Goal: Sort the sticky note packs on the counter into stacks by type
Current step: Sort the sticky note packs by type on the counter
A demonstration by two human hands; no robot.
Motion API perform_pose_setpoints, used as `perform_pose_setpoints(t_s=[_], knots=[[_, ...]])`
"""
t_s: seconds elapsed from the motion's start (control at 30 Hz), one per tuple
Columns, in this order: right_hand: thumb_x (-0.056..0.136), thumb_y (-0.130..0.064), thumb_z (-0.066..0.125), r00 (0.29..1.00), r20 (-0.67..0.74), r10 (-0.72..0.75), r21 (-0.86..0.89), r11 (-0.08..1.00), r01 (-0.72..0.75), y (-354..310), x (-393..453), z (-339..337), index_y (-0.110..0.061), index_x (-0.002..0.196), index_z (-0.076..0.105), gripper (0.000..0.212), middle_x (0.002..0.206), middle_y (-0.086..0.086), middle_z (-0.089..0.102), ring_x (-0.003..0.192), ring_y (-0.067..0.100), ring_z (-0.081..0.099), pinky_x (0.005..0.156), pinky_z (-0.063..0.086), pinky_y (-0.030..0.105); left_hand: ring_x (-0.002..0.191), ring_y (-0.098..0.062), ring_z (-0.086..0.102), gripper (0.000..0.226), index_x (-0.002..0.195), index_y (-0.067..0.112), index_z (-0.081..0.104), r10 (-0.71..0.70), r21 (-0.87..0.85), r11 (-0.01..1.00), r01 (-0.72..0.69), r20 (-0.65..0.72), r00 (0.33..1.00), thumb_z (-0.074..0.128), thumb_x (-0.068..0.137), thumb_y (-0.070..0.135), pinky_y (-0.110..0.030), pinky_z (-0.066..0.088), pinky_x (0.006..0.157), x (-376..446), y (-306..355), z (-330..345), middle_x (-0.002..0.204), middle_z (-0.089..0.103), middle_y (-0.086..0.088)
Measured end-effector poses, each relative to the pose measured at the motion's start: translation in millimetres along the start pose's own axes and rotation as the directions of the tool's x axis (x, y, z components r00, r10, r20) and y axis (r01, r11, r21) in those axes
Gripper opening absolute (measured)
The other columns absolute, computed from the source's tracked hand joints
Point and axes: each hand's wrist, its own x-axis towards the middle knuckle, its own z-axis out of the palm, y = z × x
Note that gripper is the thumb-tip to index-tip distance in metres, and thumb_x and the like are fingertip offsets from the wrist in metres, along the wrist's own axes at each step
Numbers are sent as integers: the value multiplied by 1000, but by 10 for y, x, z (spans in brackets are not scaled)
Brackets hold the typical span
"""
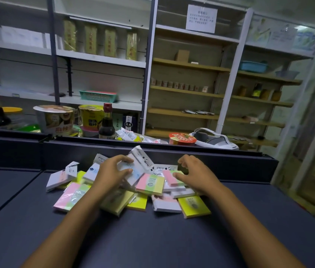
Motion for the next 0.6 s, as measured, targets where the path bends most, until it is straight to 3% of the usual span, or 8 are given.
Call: perform_pose_setpoints(t_s=[0.07,0.2,0.3,0.4,0.53,0.6], knots=[[85,-51,67,1000,0,0,4,1000,0,9,3,-9,-29,123,52,47,123,-9,54,111,8,54,91,52,34,62,-11,71,25,96,26,73,-8,-126,992,7,-9,1000,75,84,4,-30,59,51,-32,21,-15,106,69,1],[86,-48,67,1000,5,-5,29,1000,5,8,23,-29,-28,123,52,44,121,-9,55,108,7,53,89,50,31,91,-22,69,29,106,25,74,43,-284,957,-56,-54,998,76,84,7,-36,62,69,-61,84,-5,120,60,-1],[87,-45,67,1000,-3,0,56,998,0,5,43,-61,-30,122,53,42,117,-12,54,105,6,55,87,51,29,89,-20,70,33,110,24,74,22,-473,880,-29,-20,1000,67,88,0,-27,60,67,-84,146,0,121,57,-2],[87,-42,68,1000,-8,16,68,998,-16,18,49,-77,-31,120,54,38,115,-13,56,102,5,56,86,52,28,87,-20,68,45,113,23,74,-28,-606,794,52,50,998,56,88,-9,-29,60,75,-86,167,-10,118,62,-9],[88,-39,69,996,45,75,56,995,-77,84,46,-37,-27,117,59,33,113,-8,62,98,9,60,88,55,34,99,-29,69,46,114,26,74,2,-637,770,31,52,999,60,88,-8,-30,59,82,-70,156,-27,120,68,-7],[88,-42,70,989,98,110,33,993,-114,126,35,11,-24,119,59,37,115,-5,62,98,11,59,87,54,33,98,-29,72,46,114,30,74,14,-632,775,11,35,999,64,87,-6,-28,59,81,-56,134,-25,110,71,-6]])
